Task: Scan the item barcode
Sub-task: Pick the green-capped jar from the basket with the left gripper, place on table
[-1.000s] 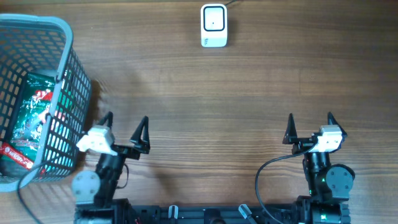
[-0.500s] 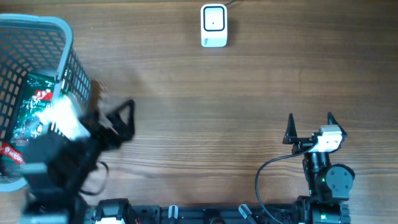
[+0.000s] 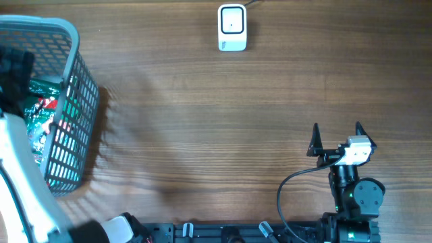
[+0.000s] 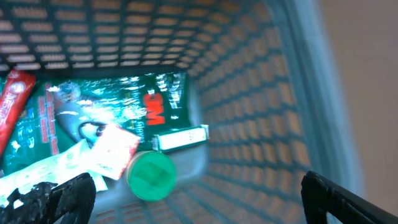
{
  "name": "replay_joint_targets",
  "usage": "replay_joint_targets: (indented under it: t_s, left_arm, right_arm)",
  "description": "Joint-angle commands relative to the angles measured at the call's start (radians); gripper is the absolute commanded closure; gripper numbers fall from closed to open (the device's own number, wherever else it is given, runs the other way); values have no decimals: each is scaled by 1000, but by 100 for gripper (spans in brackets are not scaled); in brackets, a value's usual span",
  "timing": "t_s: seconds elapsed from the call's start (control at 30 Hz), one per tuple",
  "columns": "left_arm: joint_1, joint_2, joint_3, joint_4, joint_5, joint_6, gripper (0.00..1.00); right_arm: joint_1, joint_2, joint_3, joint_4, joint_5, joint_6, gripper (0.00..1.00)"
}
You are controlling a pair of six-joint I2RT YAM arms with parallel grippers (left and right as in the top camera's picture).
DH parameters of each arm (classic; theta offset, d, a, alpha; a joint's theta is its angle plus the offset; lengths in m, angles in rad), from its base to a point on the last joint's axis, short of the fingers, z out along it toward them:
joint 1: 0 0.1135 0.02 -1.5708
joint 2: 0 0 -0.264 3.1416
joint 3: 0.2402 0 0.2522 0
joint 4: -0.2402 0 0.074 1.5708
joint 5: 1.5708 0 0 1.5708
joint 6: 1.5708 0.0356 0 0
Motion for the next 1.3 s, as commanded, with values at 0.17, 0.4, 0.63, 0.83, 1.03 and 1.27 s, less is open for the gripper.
replay_joint_targets:
  t_s: [0.17, 0.4, 0.63, 0.83, 1.03, 1.27]
  left_arm:
    - [56, 340, 6, -118, 158, 14, 0]
    - [32, 492, 6, -90, 215, 11, 0]
    - [-31, 574, 6, -113, 214, 14, 0]
    - [-31, 597, -19, -146, 172, 14, 26]
    - [-27, 594, 4, -195, 100, 15, 46]
    - [9, 475, 567, -521, 98, 37, 46]
  right_arm:
    - [2, -7, -1, 3, 14, 13, 0]
    - [2, -7, -1, 3, 14, 13, 0]
    - [2, -7, -1, 3, 14, 13, 0]
    - [2, -7, -1, 3, 14, 13, 0]
    - [2, -7, -1, 3, 14, 13, 0]
    - [2, -7, -1, 3, 14, 13, 0]
